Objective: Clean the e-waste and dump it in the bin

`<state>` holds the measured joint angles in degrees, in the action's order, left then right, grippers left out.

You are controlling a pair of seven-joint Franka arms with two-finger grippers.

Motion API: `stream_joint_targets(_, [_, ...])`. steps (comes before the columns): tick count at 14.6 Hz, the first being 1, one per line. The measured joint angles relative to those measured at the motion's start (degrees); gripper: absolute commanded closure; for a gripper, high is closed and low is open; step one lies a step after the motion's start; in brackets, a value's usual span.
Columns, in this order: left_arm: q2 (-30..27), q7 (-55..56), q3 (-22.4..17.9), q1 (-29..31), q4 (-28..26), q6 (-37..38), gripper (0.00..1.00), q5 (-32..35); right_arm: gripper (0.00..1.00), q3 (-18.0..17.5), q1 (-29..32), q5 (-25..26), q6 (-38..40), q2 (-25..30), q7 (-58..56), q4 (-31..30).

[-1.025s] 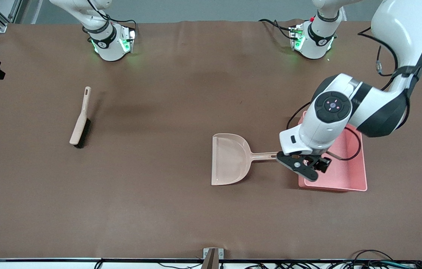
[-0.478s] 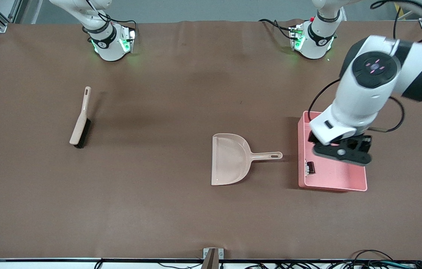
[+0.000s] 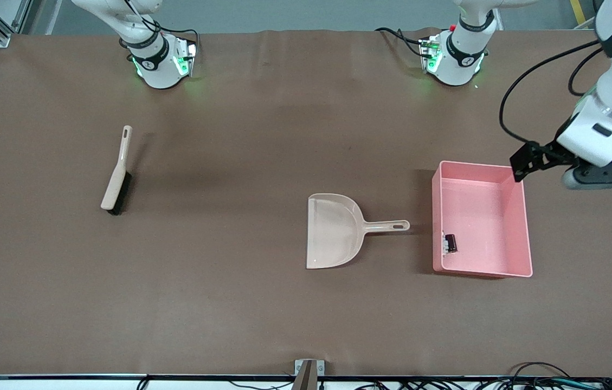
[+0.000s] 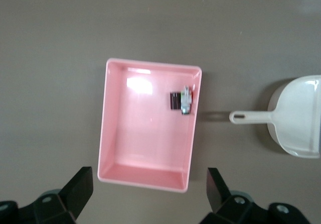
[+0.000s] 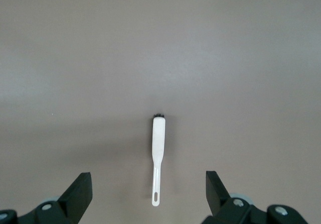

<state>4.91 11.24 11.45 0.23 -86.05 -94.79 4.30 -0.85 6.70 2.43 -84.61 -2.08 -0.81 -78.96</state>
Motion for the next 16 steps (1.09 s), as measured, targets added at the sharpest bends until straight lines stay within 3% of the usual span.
stream_joint_targets(7, [-11.17,0.24,-5.03,-0.86,-12.19,0.76,0.0,-3.56,0.0,0.01,0.01,0.0,-0.37,-0.12,0.28,0.0])
stream_joint_targets(16, [-11.18,-5.37,-5.39,-0.79,-10.65,3.55,0.0,-3.51,0.0,0.01,0.01,-1.13,0.7,-0.16,4.17,0.0])
